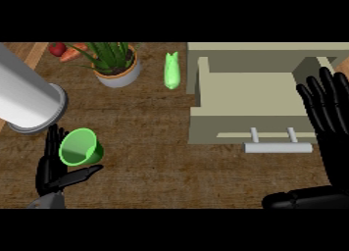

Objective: Pick up the cup, place it into the drawer and close the drawer

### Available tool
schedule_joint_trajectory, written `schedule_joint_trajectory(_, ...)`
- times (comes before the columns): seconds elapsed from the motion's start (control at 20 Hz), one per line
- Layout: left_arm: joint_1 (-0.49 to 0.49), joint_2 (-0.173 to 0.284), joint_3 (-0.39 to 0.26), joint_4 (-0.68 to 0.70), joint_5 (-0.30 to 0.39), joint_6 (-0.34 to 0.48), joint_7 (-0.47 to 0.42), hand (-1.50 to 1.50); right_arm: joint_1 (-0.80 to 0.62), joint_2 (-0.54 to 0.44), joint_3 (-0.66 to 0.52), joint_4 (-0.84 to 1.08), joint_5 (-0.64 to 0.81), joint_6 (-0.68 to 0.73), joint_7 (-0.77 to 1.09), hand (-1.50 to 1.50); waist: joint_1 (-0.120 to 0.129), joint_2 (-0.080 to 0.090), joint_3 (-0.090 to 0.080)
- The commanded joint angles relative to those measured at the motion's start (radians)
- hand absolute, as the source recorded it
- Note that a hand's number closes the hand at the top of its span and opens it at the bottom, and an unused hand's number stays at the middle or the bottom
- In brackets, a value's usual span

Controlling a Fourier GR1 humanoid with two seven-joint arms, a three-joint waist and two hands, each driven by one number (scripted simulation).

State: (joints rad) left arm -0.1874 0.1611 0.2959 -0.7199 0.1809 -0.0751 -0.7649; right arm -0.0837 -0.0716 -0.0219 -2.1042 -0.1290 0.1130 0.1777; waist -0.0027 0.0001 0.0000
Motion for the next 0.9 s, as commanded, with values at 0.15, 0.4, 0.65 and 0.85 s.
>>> schedule_joint_trajectory(0.15, -0.106, 0.047, 0.029, 0.235, 0.02, -0.075, -0.12, -1.5, 0.059, 0.027, 0.036, -0.045, 0.022, 0.001, -0.029, -1.5, -0.004, 0.001, -0.001)
schedule_joint_trajectory(0.4, -0.087, 0.004, 0.011, 0.152, 0.055, -0.045, -0.088, -1.5, 0.012, -0.02, -0.052, 0.047, -0.048, 0.051, -0.055, -1.5, 0.0, 0.0, 0.0)
schedule_joint_trajectory(0.65, -0.181, 0.03, 0.026, 0.281, 0.072, -0.14, -0.101, -1.5, -0.014, 0.006, -0.011, -0.02, -0.023, -0.005, 0.018, -1.5, -0.005, 0.001, -0.001)
schedule_joint_trajectory(0.85, -0.123, 0.026, 0.009, 0.32, 0.068, -0.264, -0.185, -1.5, -0.021, -0.021, -0.049, 0.011, -0.042, 0.012, 0.028, -1.5, -0.003, 0.001, -0.001)
